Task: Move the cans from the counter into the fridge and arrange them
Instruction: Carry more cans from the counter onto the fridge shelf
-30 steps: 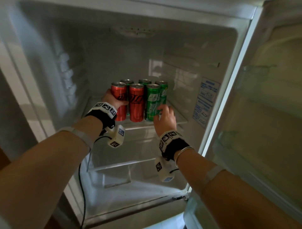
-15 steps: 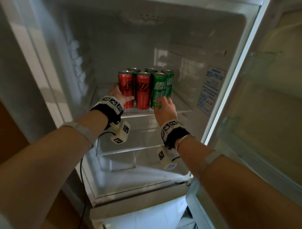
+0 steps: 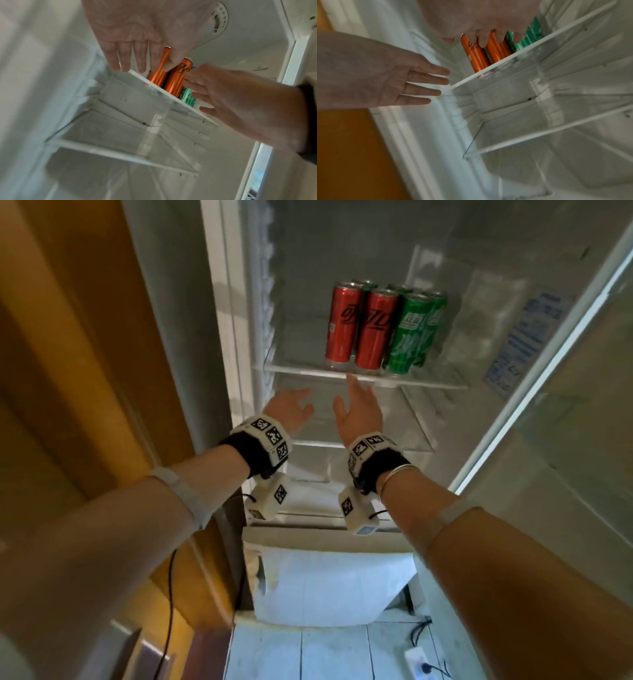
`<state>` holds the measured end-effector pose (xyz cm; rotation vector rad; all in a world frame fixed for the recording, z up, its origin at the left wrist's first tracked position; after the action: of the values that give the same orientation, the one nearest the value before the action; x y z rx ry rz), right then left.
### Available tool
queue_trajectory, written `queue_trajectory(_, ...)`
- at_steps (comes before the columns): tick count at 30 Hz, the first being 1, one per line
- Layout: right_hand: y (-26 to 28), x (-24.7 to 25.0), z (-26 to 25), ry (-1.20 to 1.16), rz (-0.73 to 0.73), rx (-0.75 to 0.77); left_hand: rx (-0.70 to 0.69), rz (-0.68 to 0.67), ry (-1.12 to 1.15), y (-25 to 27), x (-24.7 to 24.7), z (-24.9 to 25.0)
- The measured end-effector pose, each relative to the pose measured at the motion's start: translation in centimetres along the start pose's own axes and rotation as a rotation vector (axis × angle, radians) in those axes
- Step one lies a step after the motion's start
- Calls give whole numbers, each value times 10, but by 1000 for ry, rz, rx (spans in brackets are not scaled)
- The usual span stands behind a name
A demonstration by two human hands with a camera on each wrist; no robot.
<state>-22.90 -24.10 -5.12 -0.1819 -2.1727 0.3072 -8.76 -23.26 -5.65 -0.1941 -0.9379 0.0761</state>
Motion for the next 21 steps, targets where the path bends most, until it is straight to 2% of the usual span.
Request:
queue_trajectory(7,79,-45,-38,-33,-217,217,185,55,-51,121,-1,-53)
queue_trajectory(12,152,-79,-63,-47,-353,293,374,50,-130,226,5,-80)
queue_trajectory(17,246,-102,-121,-94,-539,468,643,96,-128,342,34,-111)
queue_trajectory(21,333,-110,-169,-113,-655,612,749,191,-115,446,59,-112)
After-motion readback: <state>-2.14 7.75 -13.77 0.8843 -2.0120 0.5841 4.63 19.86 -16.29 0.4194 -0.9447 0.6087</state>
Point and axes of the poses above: each hand's wrist, its own y-axis away from the middle knuckle, its own x-axis out of the back of the hand, z = x × y, the point moved 9 cm from there along -y, towards the middle knuckle, and after that the axes turned 6 degrees about -x, right-handed, at the moved point
